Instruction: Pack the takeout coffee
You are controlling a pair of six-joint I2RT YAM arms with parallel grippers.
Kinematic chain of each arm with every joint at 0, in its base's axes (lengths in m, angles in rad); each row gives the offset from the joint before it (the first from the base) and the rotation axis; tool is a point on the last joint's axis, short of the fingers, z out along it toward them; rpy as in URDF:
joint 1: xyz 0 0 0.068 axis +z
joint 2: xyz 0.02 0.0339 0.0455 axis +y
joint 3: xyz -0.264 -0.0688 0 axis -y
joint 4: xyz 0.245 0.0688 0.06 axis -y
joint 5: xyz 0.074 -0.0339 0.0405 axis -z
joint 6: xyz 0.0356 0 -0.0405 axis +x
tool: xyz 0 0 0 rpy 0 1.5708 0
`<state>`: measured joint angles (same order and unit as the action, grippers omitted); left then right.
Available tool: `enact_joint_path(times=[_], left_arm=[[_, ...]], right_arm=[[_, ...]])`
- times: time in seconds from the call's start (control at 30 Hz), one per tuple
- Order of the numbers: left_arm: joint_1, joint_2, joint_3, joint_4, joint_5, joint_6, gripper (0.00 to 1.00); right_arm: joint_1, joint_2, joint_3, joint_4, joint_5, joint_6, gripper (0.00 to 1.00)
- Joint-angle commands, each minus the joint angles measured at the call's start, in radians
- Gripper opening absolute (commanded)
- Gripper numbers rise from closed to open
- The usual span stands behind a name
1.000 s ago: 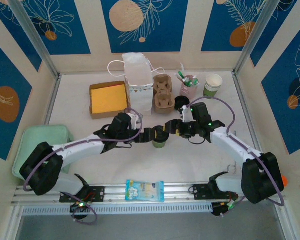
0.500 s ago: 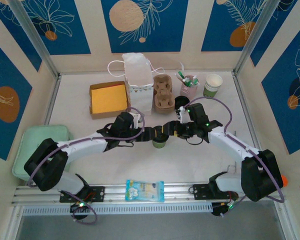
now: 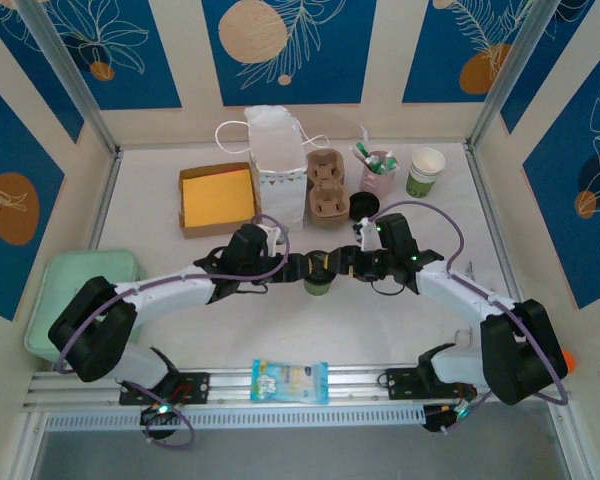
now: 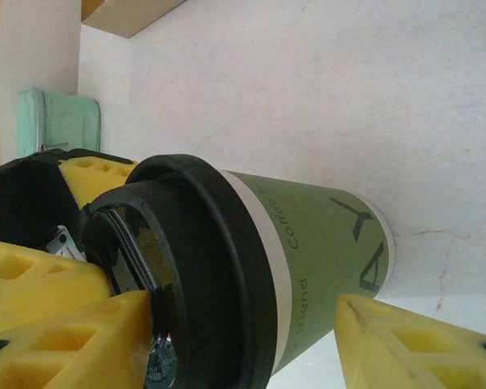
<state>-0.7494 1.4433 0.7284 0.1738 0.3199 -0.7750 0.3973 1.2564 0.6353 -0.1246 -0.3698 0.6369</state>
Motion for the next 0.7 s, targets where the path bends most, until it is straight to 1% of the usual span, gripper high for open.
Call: enact_joint_path(times=[0.0,0.3,0.47,0.67], left_arm=[[-0.005,0.02,-0.028,-0.019,-0.026,0.024,0.65],[0.014,0.07,-0.068,0.018,-0.018,0.008,0.62],[0.028,0.077,-0.096,0.021,-0.019,0.013,0.61],[0.03,0.078,-0.132,0.023,-0.021,0.019,0.59]], right_arm=[[0.005,0.01,-0.054,-0.061,0.056,0.025,0.59],[-0.001,0.048,-0.097,-0.046,0.092,0.071,0.53],[-0.001,0.067,-0.128,-0.014,0.092,0.096,0.52],[0.005,0.048,-0.152,0.001,0.092,0.108,0.52]])
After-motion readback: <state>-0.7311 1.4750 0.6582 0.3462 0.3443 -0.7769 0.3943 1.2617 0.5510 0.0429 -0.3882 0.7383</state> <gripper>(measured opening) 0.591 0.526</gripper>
